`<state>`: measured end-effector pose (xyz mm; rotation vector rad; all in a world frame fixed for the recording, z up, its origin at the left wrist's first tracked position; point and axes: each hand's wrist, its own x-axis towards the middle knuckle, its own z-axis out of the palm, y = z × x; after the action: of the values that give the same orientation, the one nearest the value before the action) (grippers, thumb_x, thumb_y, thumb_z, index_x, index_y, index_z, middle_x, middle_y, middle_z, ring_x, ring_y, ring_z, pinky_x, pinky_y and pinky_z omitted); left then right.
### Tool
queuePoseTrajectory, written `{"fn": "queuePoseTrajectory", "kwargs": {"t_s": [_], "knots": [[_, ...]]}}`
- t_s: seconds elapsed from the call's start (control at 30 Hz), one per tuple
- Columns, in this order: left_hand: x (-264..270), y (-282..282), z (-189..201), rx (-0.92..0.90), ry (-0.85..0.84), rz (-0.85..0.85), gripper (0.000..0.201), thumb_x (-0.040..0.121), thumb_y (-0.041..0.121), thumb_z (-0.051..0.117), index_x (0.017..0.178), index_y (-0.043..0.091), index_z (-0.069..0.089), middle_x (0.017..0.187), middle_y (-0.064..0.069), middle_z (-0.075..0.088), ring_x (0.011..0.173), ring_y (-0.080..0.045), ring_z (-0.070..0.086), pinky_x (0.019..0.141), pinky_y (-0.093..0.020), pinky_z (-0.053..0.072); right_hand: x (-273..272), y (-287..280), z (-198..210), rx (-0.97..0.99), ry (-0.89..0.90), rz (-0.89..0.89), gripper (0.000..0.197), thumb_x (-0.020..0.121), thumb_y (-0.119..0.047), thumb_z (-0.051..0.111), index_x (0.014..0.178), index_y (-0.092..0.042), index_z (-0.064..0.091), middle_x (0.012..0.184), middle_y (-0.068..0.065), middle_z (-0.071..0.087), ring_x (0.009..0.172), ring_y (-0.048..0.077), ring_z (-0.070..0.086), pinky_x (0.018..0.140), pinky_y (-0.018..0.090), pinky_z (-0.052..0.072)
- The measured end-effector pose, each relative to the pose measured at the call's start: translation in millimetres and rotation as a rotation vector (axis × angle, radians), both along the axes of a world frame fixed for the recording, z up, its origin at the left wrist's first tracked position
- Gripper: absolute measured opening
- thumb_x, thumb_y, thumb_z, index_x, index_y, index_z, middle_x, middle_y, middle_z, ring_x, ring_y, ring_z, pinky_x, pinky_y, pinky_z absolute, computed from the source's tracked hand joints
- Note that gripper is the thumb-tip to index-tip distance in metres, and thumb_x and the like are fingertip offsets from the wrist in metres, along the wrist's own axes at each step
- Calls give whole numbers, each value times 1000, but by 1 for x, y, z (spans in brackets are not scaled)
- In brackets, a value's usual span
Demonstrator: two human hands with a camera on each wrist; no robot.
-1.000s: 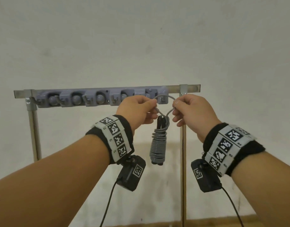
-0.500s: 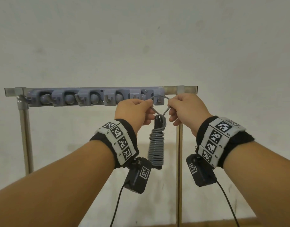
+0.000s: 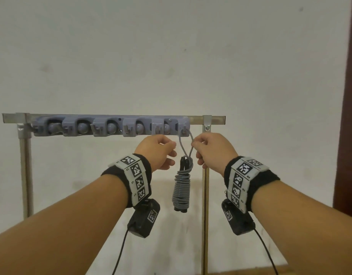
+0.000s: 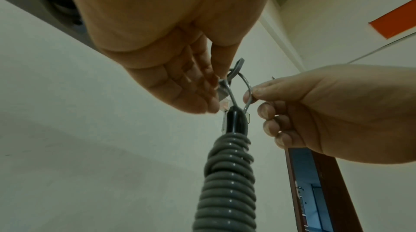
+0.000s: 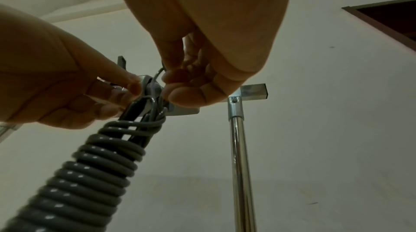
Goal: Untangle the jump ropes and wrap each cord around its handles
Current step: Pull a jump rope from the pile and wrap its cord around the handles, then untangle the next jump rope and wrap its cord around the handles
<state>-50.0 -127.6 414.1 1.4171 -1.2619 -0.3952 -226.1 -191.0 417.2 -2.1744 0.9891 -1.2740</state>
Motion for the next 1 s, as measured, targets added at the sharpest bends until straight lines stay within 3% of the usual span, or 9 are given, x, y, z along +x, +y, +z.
{"fn": "queuePoseTrajectory", "kwargs": {"t_s": [0.17, 0.3, 0.43, 0.57, 0.7, 0.83, 1.0], "knots": [[8, 43, -18, 167, -72, -93, 10, 103, 24, 69, 104, 14, 71, 87, -2, 82, 79, -24, 80, 70, -35, 65, -12, 31, -18, 115, 131, 49, 18, 98, -23, 58, 92, -13, 72, 78, 6, 72, 63, 17, 72, 61, 30, 63], [10, 86, -68, 316, -259, -203, 10, 101, 24, 68, 101, 15, 73, 89, 0, 82, 78, -20, 80, 69, -32, 64, -14, 62, -61, 181, 311, 122, 21, 98, -23, 60, 90, -9, 72, 78, 8, 74, 67, 22, 75, 64, 35, 63], [13, 126, -143, 575, -765, -254, 9, 101, 33, 63, 95, 30, 70, 90, 9, 78, 80, -7, 75, 77, -31, 61, -9, 93, -119, 281, 390, 198, 17, 97, -25, 62, 93, -13, 74, 80, 7, 75, 67, 20, 75, 61, 27, 61], [12, 159, -228, 789, -1113, -373, 8, 105, 40, 56, 99, 37, 60, 95, 20, 57, 91, -11, 58, 84, -31, 48, 0, 118, -187, 353, 463, 250, 17, 98, -23, 60, 92, -15, 75, 77, 4, 75, 65, 18, 74, 57, 24, 58], [9, 185, -305, 942, -1170, -501, 14, 106, 43, 54, 111, 35, 65, 110, 14, 64, 98, -14, 57, 85, -32, 46, 8, 138, -260, 422, 548, 305, 15, 99, -23, 61, 92, -16, 73, 78, 3, 75, 62, 13, 73, 54, 19, 55], [8, 204, -362, 1067, -1193, -603, 21, 108, 42, 50, 118, 32, 66, 114, 9, 66, 99, -16, 58, 81, -32, 44, 12, 150, -323, 481, 636, 335, 15, 100, -25, 60, 93, -17, 71, 80, 3, 75, 59, 7, 70, 53, 18, 55], [15, 221, -421, 1155, -1095, -658, 24, 109, 43, 50, 122, 31, 65, 119, 6, 67, 102, -18, 60, 90, -38, 52, 23, 157, -395, 544, 744, 367, 15, 100, -29, 59, 96, -21, 71, 82, -1, 76, 65, 8, 73, 59, 22, 60]]}}
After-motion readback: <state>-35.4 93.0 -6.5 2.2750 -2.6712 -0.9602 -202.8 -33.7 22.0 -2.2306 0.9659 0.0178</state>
